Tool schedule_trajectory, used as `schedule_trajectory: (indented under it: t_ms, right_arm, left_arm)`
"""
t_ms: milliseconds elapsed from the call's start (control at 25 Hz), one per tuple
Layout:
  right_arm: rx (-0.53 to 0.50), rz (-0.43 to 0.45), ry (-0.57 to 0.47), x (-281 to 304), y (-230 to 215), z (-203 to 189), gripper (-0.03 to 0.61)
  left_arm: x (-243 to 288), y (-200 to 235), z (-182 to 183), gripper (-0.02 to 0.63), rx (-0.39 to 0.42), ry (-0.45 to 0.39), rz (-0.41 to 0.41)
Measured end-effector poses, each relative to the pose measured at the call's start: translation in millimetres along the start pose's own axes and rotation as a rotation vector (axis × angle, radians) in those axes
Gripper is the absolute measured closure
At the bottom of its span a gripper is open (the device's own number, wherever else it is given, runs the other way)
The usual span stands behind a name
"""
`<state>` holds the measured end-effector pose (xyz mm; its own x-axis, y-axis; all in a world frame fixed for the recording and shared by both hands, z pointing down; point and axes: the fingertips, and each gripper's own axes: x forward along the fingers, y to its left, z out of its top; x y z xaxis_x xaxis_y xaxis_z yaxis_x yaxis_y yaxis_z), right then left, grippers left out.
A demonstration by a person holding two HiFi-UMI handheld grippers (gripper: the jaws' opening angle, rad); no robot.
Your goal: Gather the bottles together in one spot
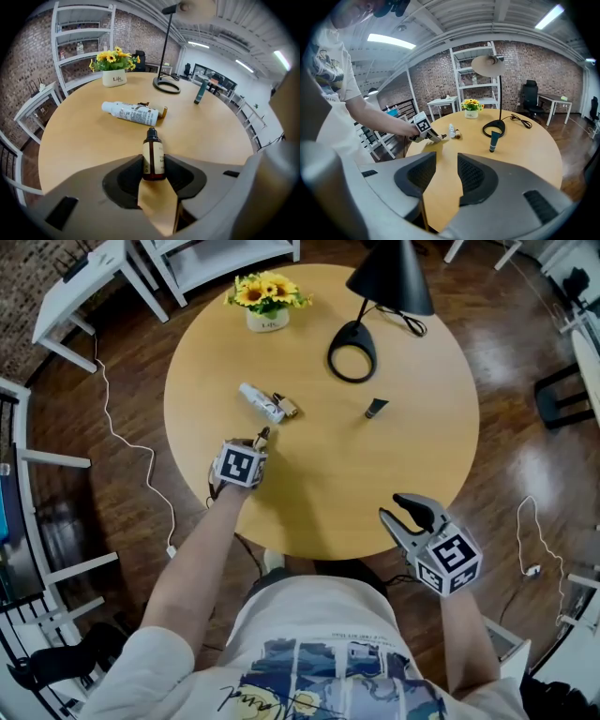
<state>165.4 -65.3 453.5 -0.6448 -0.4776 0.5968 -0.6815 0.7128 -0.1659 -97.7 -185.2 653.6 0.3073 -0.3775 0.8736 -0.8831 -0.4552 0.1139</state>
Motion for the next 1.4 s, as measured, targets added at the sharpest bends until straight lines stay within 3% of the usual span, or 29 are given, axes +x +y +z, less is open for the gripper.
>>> schedule_trajectory:
  t_ms: [120,240,480,680,920,1200,1400]
  right_arm:
    - [-0.067,0.029,0.017,0,-2,7,0.411]
    - [-0.187,0.118,0.051,-1,1,22,0.411]
    - [-0.421,0.352,0.154,1,19,66,0.411]
    - [-0.533,0.503,0.193,8,35,105,0.413]
    - [-0.640,0.661,0.315,9,84,104,0.422]
    - [-0.715,0.719,0.429,7,109,87,0.468]
    - [-0.789,0.725,0.460,6,115,84,0.482]
  left_arm:
    - [-17,-24,15,0.468,-0.059,-0.138,-0.122]
    - [-46,-65,36,0.468,-0.087,-0.307,-0.319]
    - [-133,-160,74,0.468,0.084,-0.562,-0.685]
    - [-180,-211,78,0.468,0.204,-0.642,-0.878]
    - [-211,-241,62,0.468,0.291,-0.656,-0.995]
    - [-227,-251,52,0.468,0.323,-0.675,-1.047]
    - [-227,-251,49,0.466,0.326,-0.686,-1.035]
